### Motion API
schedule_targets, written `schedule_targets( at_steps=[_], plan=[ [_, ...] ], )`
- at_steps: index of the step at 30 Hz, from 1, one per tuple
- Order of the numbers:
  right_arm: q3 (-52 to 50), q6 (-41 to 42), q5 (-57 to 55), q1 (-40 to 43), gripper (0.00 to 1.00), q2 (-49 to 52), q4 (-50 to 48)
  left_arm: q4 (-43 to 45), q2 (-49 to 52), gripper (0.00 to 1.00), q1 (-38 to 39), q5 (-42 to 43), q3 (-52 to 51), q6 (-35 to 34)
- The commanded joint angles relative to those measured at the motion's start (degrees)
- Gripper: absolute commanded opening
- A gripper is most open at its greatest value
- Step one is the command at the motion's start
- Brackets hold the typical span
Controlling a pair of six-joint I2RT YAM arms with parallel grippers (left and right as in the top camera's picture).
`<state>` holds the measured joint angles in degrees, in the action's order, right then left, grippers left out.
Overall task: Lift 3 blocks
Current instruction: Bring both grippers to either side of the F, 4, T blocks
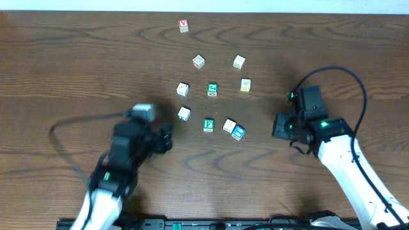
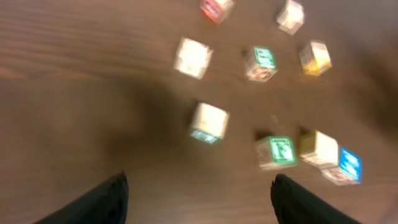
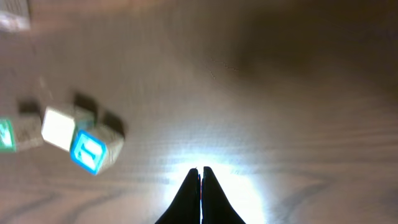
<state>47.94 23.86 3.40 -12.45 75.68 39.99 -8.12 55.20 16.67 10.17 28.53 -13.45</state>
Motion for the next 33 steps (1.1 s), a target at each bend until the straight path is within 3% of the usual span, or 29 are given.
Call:
schedule_targets(
  at_steps=[1, 6, 7, 8, 11, 12, 21, 25, 33],
  plan=[
    [-2.51, -0.55, 3.76, 0.37, 0.01, -0.24, -0.57, -5.25, 10.93, 0.74, 5.09, 0.79, 9.22, 2.51],
    [-3.28, -0.59, 3.80, 0.37, 0.01, -0.24, -1.49, -6.27, 19.78, 0.74, 7.89, 11.63, 12.31, 2.49],
    [-3.28, -0.59, 3.87, 0.37, 0.01, -0.24, -2.21, -6.54, 21.27, 0.81, 7.91, 13.92, 12.31, 2.51],
    [-3.28, -0.81, 4.13, 0.37, 0.01, -0.24, -2.62, -6.51, 21.92, 0.81, 7.91, 14.10, 12.31, 2.51],
    [-3.30, -0.81, 5.57, 0.35, 0.01, -0.24, -4.00, -5.22, 23.12, 0.19, 7.89, 12.22, 12.31, 2.73],
    [-3.37, -0.81, 6.49, 0.35, 0.01, -0.20, -4.59, -4.90, 23.26, 0.07, 7.91, 10.14, 12.31, 2.69],
    [-5.75, 0.72, 7.96, -0.24, 0.01, 4.87, -11.15, -4.37, 25.53, 0.07, 10.40, -6.91, 12.31, -5.62],
    [-5.75, 1.62, 13.07, -2.62, 0.01, 9.35, -12.26, -2.40, 28.94, 0.07, 10.97, -6.91, 12.31, -6.58],
    [-5.75, 7.56, 12.26, -8.48, 0.01, 14.95, -13.25, 3.61, 35.52, 0.07, 11.08, 0.24, 12.31, -7.54]
  ],
)
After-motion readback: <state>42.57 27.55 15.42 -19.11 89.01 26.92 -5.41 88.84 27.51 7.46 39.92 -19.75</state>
